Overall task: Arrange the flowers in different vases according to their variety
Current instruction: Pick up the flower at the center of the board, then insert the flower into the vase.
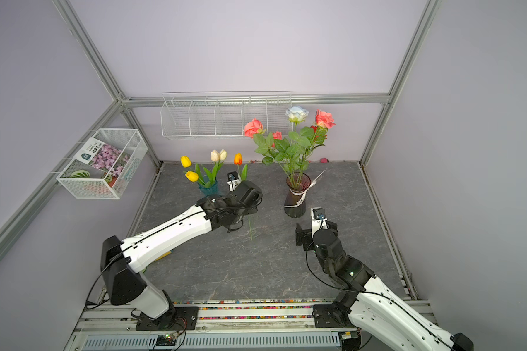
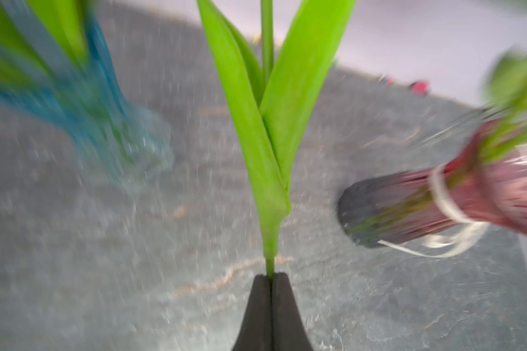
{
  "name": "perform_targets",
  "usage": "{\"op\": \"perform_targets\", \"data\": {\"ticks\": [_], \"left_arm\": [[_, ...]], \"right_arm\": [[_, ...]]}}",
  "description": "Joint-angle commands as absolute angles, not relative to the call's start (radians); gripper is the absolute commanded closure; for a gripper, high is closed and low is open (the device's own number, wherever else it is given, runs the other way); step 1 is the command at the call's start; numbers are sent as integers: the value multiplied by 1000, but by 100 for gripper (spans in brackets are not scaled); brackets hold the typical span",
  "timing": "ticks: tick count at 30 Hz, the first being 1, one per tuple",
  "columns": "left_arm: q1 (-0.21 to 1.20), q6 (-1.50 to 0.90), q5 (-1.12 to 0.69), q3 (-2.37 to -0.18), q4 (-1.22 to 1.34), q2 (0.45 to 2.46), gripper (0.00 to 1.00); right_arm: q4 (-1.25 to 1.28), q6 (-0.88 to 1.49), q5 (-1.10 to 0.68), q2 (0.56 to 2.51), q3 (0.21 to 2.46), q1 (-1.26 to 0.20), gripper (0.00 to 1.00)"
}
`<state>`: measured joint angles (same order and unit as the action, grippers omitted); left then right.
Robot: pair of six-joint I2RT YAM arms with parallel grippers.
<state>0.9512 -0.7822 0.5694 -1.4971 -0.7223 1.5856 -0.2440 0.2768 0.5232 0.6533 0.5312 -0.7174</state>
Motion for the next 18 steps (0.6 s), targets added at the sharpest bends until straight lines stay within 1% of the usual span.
{"op": "perform_targets", "data": {"ticks": [1,4,6,9,14,18], "left_arm": [[952,-478,692,-1446,-526,1515,100],[943,-197,695,-1344,-242,1412,100],[906,-63,644,-1264,-40,1350,100],[796,-25,521,-1223,100,1313,100],[629,53,333,-1163,298,1313,100],[507,63,230,-1100,438,1330,100]], "right_arm": [[-227,290,529,658,512,-711,1],[-224,290,526,661,511,-711,1],[-224,290,529,661,511,-709,1],[-222,290,530,660,507,-710,1],[-218,288,531,661,503,-709,1],[-215,286,531,665,504,-707,1]]}}
